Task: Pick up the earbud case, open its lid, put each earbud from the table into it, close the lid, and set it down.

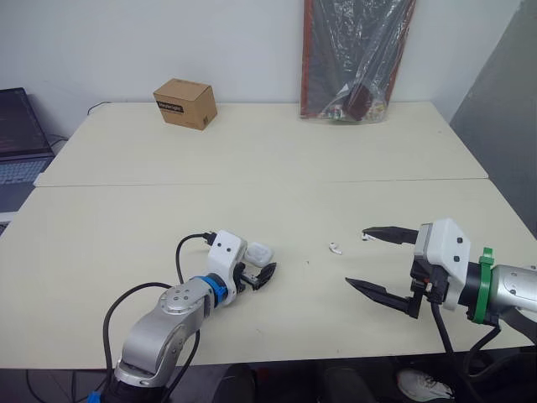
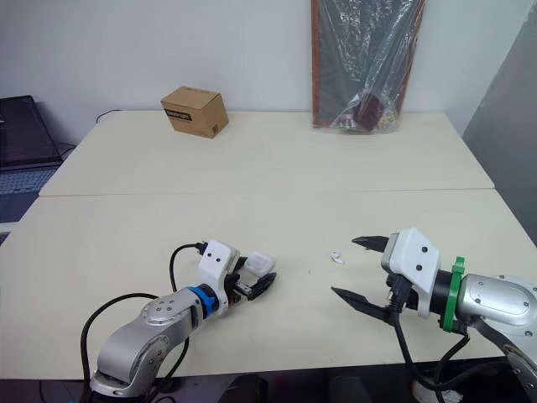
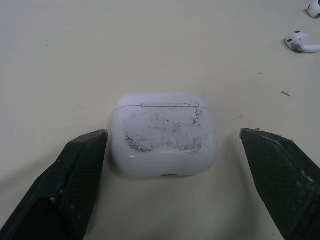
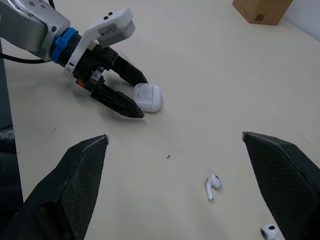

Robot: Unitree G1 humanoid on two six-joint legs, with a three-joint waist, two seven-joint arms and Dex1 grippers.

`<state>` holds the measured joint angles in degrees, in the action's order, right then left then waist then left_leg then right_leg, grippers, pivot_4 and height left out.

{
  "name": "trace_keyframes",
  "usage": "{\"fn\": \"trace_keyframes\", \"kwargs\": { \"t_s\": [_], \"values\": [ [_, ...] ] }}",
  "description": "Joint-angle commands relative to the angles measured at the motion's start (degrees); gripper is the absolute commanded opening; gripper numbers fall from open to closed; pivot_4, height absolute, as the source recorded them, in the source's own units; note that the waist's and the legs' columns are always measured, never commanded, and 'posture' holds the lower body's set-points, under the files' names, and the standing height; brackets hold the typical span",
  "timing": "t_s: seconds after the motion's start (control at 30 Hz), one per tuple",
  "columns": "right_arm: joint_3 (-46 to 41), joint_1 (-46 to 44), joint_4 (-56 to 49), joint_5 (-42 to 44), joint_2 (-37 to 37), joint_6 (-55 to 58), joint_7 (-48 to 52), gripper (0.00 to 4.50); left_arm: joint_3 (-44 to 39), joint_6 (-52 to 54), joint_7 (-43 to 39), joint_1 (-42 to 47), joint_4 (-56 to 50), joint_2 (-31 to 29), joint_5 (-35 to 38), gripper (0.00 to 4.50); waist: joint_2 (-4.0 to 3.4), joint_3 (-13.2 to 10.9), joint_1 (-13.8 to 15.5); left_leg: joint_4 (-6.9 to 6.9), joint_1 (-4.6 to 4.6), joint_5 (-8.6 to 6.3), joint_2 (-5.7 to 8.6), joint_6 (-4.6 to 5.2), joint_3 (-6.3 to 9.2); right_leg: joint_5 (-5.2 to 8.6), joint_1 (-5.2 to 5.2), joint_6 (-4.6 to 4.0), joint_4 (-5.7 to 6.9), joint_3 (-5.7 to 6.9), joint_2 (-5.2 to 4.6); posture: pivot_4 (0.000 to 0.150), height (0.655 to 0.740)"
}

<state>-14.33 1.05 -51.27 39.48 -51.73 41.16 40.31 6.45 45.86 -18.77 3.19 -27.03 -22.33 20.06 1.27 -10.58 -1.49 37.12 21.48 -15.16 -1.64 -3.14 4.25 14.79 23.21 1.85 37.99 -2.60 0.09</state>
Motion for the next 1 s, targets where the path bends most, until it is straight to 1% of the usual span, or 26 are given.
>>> {"fn": "trace_keyframes", "kwargs": {
  "t_s": [0.03, 0.1, 0.13, 0.2, 0.33, 0.43, 0.53, 0.63, 0.77, 0.87, 1.0],
  "values": [
    [-0.37, 0.27, -2.06, 0.27, -0.63, -0.45, -0.17, 4.50, 0.70, 0.40, -0.43, -0.32, -0.72, 0.06, -0.31, 4.45, 0.00, 0.00, -0.01, 0.00, 0.00, 0.00, 0.00, 0.00, 0.00, 0.00, 0.00, 0.00, 0.00, 0.00, 0.00, 0.150, 0.7400],
    [-0.29, 0.58, -2.12, 0.26, -0.59, -0.61, -0.10, 4.50, 0.72, 0.87, -0.51, -0.41, -0.86, -0.04, -0.25, 4.45, 0.00, 0.00, 0.00, 0.00, 0.00, 0.00, 0.00, 0.00, 0.00, 0.00, 0.00, 0.00, 0.00, 0.00, 0.00, 0.150, 0.7400],
    [-0.14, 0.53, -2.11, 0.27, -0.54, -0.66, -0.13, 4.50, 0.67, 0.94, -0.48, -0.51, -0.86, -0.11, -0.33, 4.16, 0.00, 0.00, 0.00, -0.01, 0.00, 0.00, 0.00, 0.00, 0.00, 0.00, 0.00, 0.00, -0.01, 0.00, 0.00, 0.150, 0.7400],
    [0.09, 0.41, -2.05, 0.27, -0.45, -0.79, -0.21, 4.50, 0.59, 0.94, -0.47, -0.69, -0.91, -0.12, -0.43, 3.89, 0.00, 0.00, 0.00, -0.01, 0.00, 0.00, 0.00, 0.00, 0.00, 0.00, 0.00, 0.00, -0.01, 0.00, 0.00, 0.150, 0.7400],
    [0.29, 0.48, -1.94, 0.15, -0.40, -1.08, -0.22, 4.50, 0.62, 0.75, -0.84, -0.90, -1.03, 0.05, -0.51, 2.75, 0.00, 0.00, -0.01, -0.01, 0.00, 0.00, 0.00, 0.00, 0.00, 0.00, 0.00, 0.00, -0.01, 0.00, 0.00, 0.150, 0.7400],
    [0.20, 0.81, -1.88, 0.04, -0.41, -1.33, -0.15, 4.50, 0.71, 0.58, -1.10, -0.84, -0.85, 0.17, -0.59, 2.73, 0.00, 0.00, -0.01, -0.01, 0.00, 0.00, 0.00, 0.00, 0.00, 0.00, 0.00, 0.00, -0.01, 0.00, 0.00, 0.150, 0.7400],
    [0.14, 1.21, -1.90, -0.02, -0.45, -1.46, -0.08, 4.50, 0.80, -0.66, -0.98, -0.72, -0.29, -0.62, -2.23, 2.73, 0.00, 0.00, -0.01, -0.01, 0.00, 0.00, 0.00, 0.00, 0.00, 0.00, 0.00, 0.00, -0.01, 0.00, 0.00, 0.150, 0.7400],
    [0.08, 0.19, -1.12, 1.42, -0.29, -0.11, -0.83, 4.50, -1.82, -2.58, -4.13, -0.12, 0.64, -2.59, -1.11, 2.73, 0.00, 0.00, -0.04, -0.01, 0.00, 0.00, 0.00, 0.00, 0.00, 0.00, 0.00, 0.00, -0.01, 0.00, 0.00, 0.150, 0.7400],
    [0.83, -5.42, 1.98, 7.41, 1.84, 6.26, -5.85, 4.50, -5.81, -11.32, -12.12, 1.54, 3.92, -7.62, -0.31, 2.73, -0.01, -0.01, -0.24, -0.02, -0.04, 0.00, -0.05, 0.00, 0.00, 0.00, 0.01, -0.04, 0.03, 0.00, 0.06, 0.150, 0.7400],
    [1.61, -11.04, 6.00, 14.88, 5.40, 11.70, -11.02, 4.50, -8.62, -14.57, -17.25, 3.51, 6.35, -10.46, 1.48, 2.73, 0.02, -0.02, -0.18, 0.00, -0.03, 0.00, -0.06, 0.01, 0.01, 0.09, 0.02, -0.23, 0.02, 0.03, 0.06, 0.150, 0.7400],
    [3.41, -18.24, 10.67, 24.36, 7.45, 20.49, -17.98, 4.50, -10.49, -23.66, -25.09, 5.97, 9.15, -12.76, 2.17, 2.73, 0.02, -0.02, -0.14, -0.02, 0.07, 0.00, -0.03, 0.00, -0.01, -0.01, 0.06, -0.10, -0.05, 0.01, 0.02, 0.150, 0.7400]
  ]
}}
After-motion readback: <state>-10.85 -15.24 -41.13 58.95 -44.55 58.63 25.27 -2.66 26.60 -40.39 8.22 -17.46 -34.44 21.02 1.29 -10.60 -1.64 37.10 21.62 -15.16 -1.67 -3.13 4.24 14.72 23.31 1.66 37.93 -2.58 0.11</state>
